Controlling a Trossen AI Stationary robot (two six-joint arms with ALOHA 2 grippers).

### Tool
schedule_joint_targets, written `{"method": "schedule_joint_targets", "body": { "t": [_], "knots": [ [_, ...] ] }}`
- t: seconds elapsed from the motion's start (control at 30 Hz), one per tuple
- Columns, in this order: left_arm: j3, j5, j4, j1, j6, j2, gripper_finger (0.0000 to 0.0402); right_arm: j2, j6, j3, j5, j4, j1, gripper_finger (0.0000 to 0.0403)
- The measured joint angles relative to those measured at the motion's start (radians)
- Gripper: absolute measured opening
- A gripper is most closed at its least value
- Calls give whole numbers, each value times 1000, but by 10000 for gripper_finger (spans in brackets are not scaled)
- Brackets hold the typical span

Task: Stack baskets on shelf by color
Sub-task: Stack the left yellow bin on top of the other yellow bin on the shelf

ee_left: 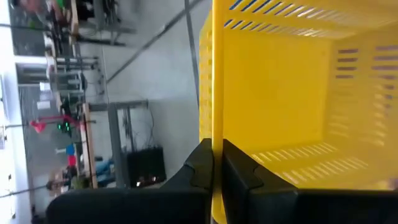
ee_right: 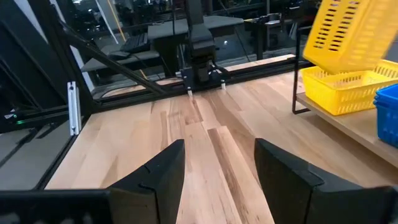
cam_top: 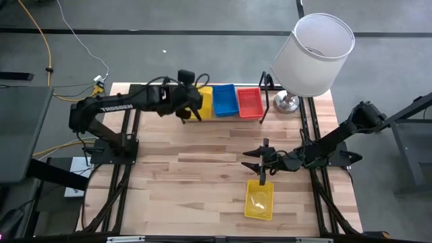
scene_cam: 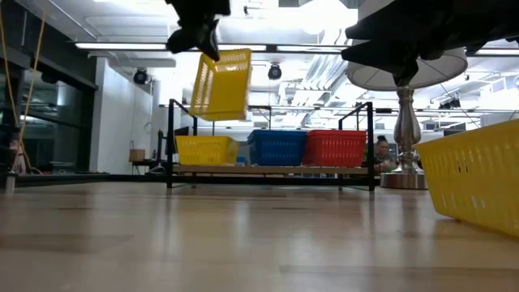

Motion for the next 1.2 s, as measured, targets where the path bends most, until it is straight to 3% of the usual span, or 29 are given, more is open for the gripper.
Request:
{"method": "schedule_joint_targets", "body": {
  "t": [0.17, 0.37, 0.53, 1.0, 1.2],
  "knots": [
    [5, 83, -18, 89, 55, 8, 1, 0, -16, 0, 44, -2, 0, 181],
    [129, 160, -203, 187, 8, 72, 0, 0, -41, 0, 86, -4, 0, 181],
    [175, 245, -237, 224, 14, 112, 0, 0, -42, 0, 96, -5, -15, 181],
    [174, 268, -240, 236, 73, 219, 1, 0, 3, 0, 62, -40, -47, 181],
    [174, 260, -188, 233, 67, 222, 26, 0, 3, 0, 62, -43, -47, 181]
  ]
}}
